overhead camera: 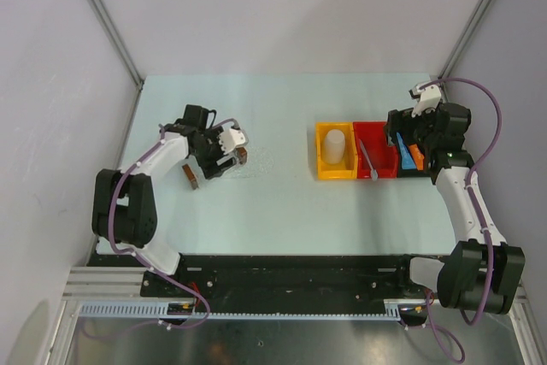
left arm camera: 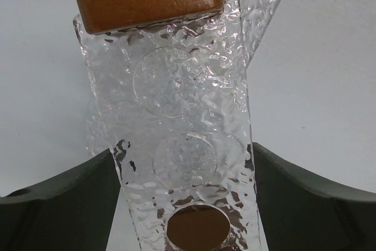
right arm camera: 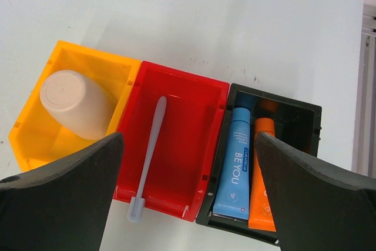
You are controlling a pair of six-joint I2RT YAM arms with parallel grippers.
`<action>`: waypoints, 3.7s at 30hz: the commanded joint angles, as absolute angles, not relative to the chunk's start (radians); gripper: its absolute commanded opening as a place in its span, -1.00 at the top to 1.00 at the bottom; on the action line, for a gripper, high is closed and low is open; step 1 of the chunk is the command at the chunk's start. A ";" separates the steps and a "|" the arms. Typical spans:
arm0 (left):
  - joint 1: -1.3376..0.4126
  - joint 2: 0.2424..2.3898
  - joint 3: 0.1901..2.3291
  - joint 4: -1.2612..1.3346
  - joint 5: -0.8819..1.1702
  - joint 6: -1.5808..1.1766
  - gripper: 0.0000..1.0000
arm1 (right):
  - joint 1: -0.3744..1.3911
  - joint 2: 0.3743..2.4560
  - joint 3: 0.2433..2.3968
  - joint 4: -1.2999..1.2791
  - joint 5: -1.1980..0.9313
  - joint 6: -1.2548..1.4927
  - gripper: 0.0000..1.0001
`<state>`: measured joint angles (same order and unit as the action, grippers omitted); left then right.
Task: Prepare toiletry sets of a toothbrush and toothpaste on the tray
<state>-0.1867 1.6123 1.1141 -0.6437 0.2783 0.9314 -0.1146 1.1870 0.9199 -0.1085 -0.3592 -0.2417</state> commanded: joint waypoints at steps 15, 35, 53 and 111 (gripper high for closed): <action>-0.152 1.749 1.322 -0.792 0.414 1.353 -0.76 | -0.121 1.200 0.922 -0.106 -0.374 -0.253 -1.00; -0.143 1.756 1.296 -0.819 0.382 1.575 -0.73 | -0.126 1.210 0.922 -0.104 -0.362 -0.256 -1.00; -0.133 1.750 1.261 -0.831 0.344 1.716 -0.72 | -0.129 1.212 0.922 -0.104 -0.360 -0.256 -0.99; -0.239 1.750 1.287 -0.833 0.411 1.572 -0.64 | -0.137 1.209 0.922 -0.103 -0.365 -0.256 -0.99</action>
